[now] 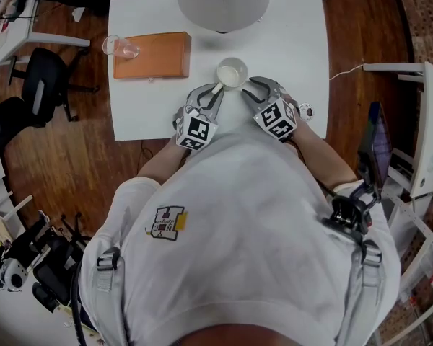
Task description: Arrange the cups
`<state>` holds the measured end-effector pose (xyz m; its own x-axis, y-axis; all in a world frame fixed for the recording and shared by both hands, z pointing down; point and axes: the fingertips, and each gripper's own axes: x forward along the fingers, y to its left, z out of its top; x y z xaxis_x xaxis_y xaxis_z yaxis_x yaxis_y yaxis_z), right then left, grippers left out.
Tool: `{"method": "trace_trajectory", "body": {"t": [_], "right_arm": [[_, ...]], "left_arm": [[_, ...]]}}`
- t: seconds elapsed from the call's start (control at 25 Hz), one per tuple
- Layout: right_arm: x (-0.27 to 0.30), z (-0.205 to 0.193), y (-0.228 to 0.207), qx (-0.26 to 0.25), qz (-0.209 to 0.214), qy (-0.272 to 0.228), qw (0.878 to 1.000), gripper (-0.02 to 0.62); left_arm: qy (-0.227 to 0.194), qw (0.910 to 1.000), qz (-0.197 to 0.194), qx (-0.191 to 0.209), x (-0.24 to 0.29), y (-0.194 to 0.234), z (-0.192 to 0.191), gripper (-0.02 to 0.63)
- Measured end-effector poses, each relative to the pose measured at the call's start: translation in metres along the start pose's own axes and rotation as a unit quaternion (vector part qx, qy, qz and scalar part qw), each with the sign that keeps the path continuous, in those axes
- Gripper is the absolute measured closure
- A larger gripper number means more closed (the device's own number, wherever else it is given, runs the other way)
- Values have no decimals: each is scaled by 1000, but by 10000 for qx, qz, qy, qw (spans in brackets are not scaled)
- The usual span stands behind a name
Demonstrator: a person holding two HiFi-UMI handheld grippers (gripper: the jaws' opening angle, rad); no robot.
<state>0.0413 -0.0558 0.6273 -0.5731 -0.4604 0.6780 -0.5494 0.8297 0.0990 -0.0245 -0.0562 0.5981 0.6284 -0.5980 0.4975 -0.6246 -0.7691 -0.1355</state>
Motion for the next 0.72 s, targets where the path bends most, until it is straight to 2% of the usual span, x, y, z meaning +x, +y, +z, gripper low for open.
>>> {"method": "trace_trajectory", "body": {"t": [0.48,0.72], "right_arm": [[1,5,2,19,-18,-81,10000,454],[3,7,2,27,17,-51,10000,453]], "left_arm": [[-406,9991,-38,-142,-7,-1,17,574],[-275,9996,-6,-87,-9,-1,10,572]]}}
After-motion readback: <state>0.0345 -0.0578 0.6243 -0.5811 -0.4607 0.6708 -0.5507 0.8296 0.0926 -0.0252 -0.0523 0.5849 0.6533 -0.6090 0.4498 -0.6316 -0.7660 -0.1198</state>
